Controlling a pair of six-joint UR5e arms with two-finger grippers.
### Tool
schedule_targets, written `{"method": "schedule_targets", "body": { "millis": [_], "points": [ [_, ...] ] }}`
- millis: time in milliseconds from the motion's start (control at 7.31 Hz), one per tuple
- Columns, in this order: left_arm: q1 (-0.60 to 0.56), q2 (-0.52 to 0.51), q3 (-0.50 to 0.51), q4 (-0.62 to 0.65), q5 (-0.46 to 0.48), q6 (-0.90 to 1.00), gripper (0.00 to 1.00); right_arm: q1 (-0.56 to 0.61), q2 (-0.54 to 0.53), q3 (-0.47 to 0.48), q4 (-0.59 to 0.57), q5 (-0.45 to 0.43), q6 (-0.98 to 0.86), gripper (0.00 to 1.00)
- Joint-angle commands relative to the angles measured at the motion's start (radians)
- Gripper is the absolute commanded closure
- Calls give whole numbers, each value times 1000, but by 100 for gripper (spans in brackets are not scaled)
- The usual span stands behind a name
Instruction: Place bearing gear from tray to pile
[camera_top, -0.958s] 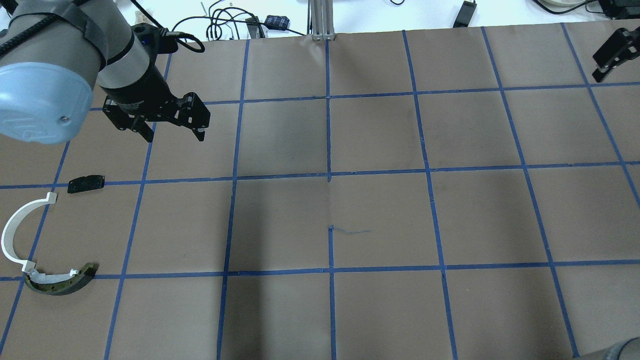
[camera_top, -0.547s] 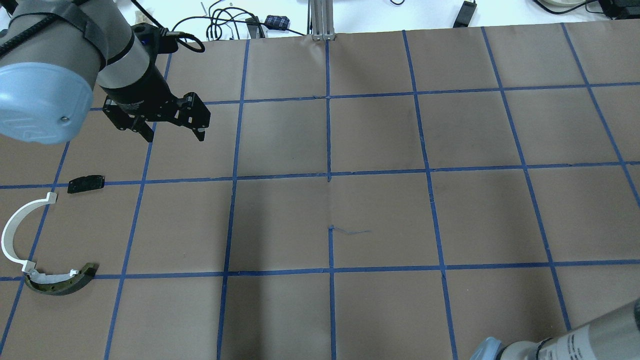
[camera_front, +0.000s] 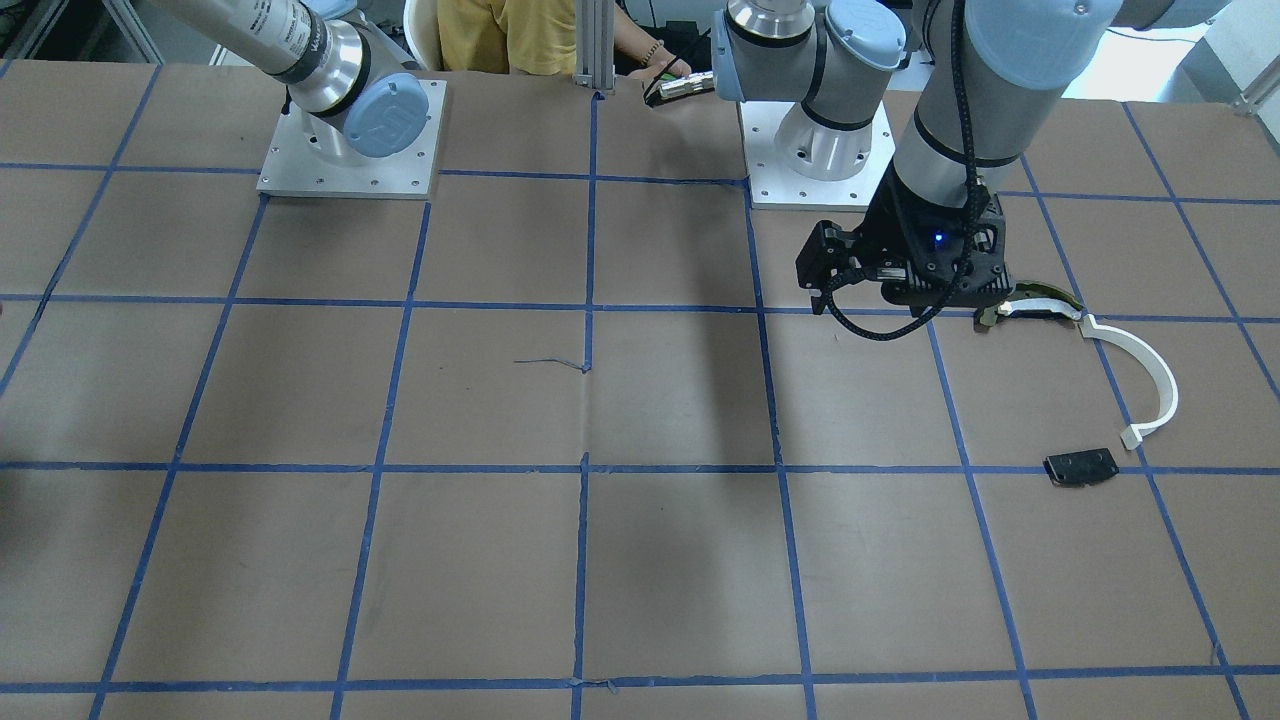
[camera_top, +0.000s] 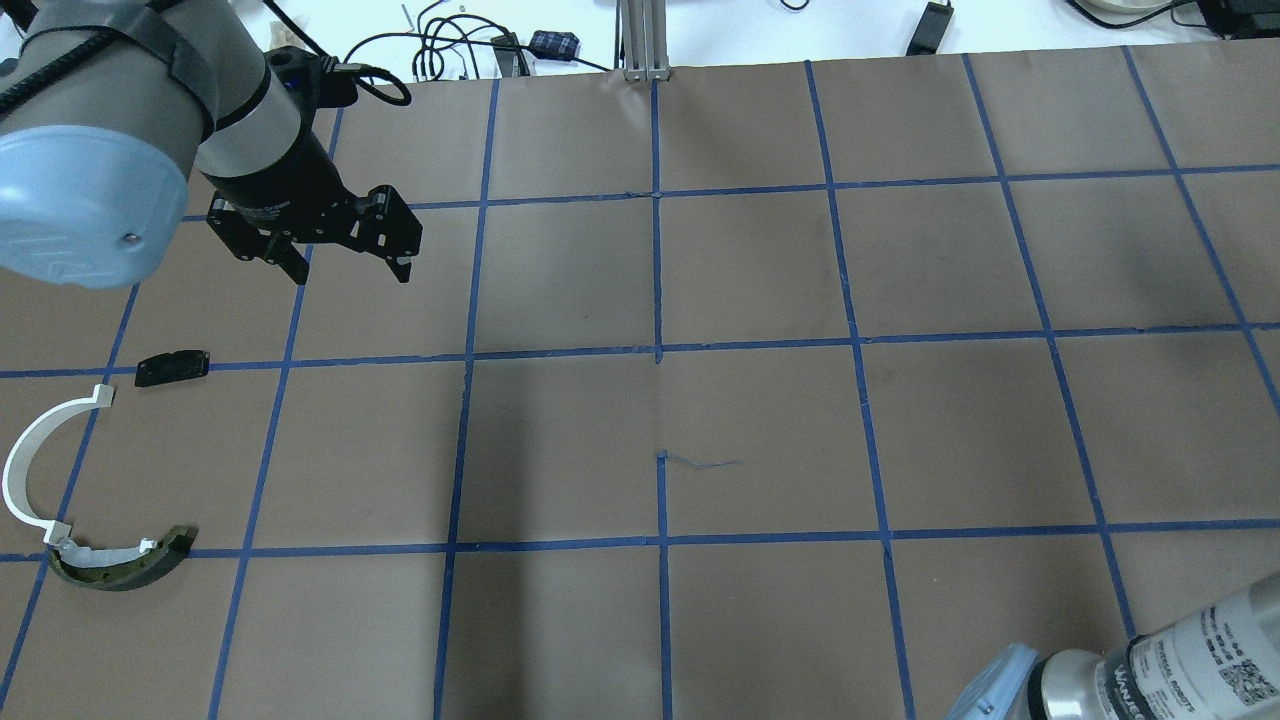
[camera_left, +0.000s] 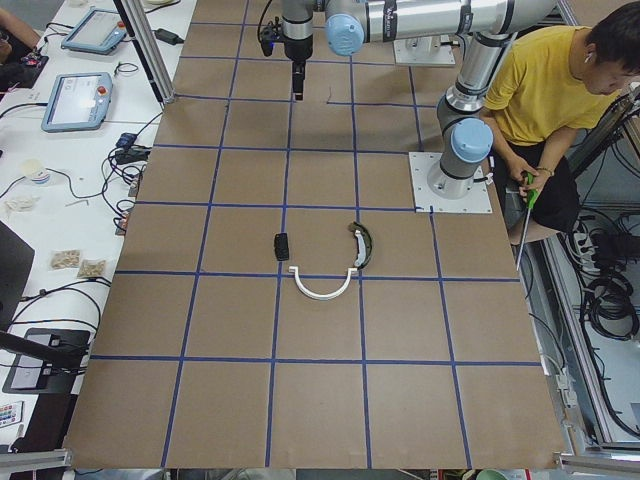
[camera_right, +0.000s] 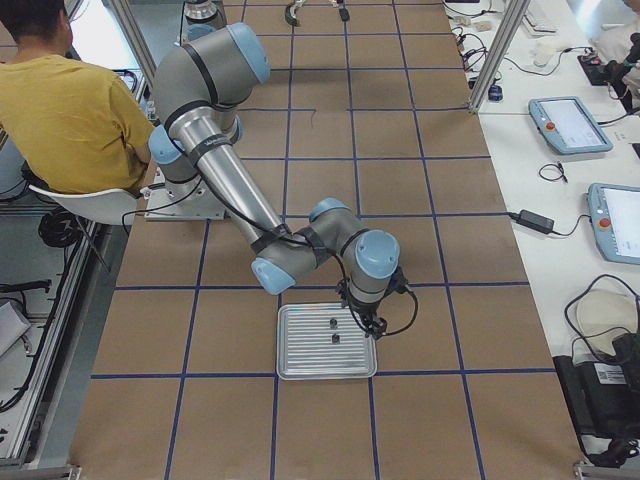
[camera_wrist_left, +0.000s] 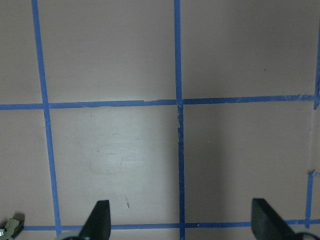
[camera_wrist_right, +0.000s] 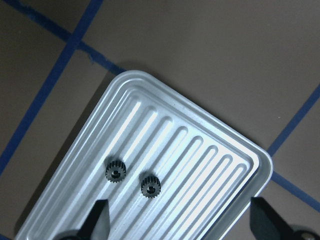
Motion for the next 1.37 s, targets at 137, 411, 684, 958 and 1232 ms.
{"method": "schedule_targets", "body": {
  "millis": [137, 411, 684, 958, 1232],
  "points": [
    [0, 0, 0, 0, -1, 0, 0, -53, 19, 105, -15, 4, -230, 0],
    [0, 0, 0, 0, -1, 0, 0, -55, 24, 134, -82, 4, -295, 0],
    [0, 2, 0, 0, 0, 0, 0, -55, 21, 161, -107, 5, -302, 4],
    [2, 3, 0, 6, 0, 0, 0, -55, 27, 165, -156, 41, -376, 10],
    [2, 2, 0, 6, 0, 0, 0, -53, 28, 167, -185, 42, -410, 14]
  ]
}}
